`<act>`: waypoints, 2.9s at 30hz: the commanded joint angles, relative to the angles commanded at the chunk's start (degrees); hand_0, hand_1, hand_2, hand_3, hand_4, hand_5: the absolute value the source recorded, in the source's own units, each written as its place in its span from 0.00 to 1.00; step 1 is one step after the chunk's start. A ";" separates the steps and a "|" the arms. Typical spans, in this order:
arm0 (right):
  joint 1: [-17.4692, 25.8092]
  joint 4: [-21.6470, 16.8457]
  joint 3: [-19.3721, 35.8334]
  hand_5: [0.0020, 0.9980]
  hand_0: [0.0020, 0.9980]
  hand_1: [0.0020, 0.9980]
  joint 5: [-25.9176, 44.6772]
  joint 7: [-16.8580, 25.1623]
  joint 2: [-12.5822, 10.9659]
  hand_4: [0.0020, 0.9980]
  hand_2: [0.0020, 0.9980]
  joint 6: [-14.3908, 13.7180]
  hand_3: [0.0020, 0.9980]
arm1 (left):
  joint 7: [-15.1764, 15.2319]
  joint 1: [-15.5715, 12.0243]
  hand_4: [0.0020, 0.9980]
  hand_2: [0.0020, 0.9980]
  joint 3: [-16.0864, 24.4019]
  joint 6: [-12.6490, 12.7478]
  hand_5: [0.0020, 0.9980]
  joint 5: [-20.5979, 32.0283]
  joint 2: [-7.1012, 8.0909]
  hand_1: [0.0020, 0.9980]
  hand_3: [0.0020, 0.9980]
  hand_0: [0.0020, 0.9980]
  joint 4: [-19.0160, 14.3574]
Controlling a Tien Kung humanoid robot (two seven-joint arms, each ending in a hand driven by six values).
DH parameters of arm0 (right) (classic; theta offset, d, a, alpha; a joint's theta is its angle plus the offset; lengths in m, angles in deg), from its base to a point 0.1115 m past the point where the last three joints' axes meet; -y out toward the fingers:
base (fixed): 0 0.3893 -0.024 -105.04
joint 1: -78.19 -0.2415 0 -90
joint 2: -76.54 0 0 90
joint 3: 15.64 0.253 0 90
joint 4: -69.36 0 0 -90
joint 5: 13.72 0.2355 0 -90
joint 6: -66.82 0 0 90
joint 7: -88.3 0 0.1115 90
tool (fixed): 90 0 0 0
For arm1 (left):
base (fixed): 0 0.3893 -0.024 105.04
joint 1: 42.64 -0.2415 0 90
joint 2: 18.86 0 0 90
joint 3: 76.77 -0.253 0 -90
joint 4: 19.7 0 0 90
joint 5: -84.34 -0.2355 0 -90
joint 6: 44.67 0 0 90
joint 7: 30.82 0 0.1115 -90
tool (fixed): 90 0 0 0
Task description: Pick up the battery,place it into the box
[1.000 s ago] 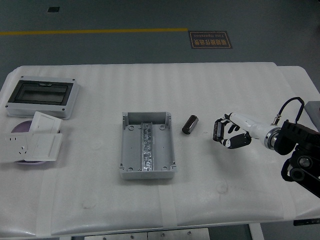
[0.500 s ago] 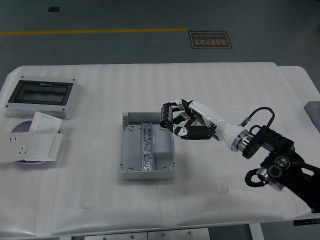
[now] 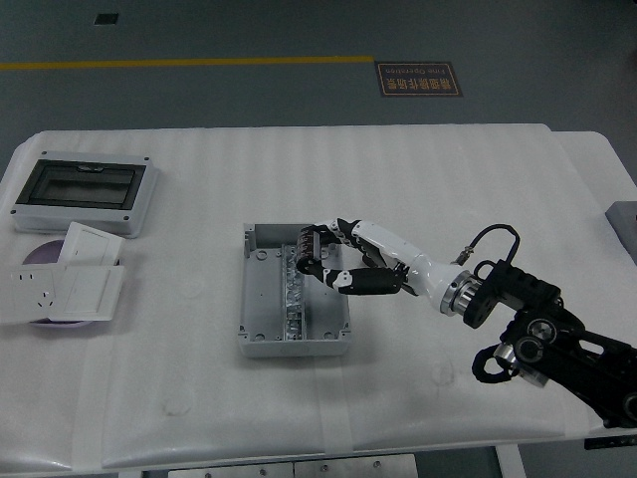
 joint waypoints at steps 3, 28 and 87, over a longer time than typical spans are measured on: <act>-0.10 -0.05 0.04 0.40 1.00 1.00 -1.26 -0.74 0.02 0.78 0.96 0.24 1.00 | -0.02 0.01 0.31 0.52 -0.03 -0.04 0.00 0.04 -0.02 0.56 0.56 0.64 0.00; -6.18 17.44 0.17 0.44 1.00 0.96 -26.28 -14.54 2.27 0.84 0.94 3.80 1.00 | -0.16 0.31 0.29 0.51 0.10 -0.26 0.00 0.23 -0.04 0.56 0.55 0.63 -0.06; -6.34 19.73 -2.72 0.39 0.96 0.71 -33.22 -15.34 4.84 0.64 0.44 -3.75 0.65 | 0.24 0.36 0.29 0.51 -0.72 0.23 0.00 1.27 -0.19 0.56 0.55 0.63 -0.09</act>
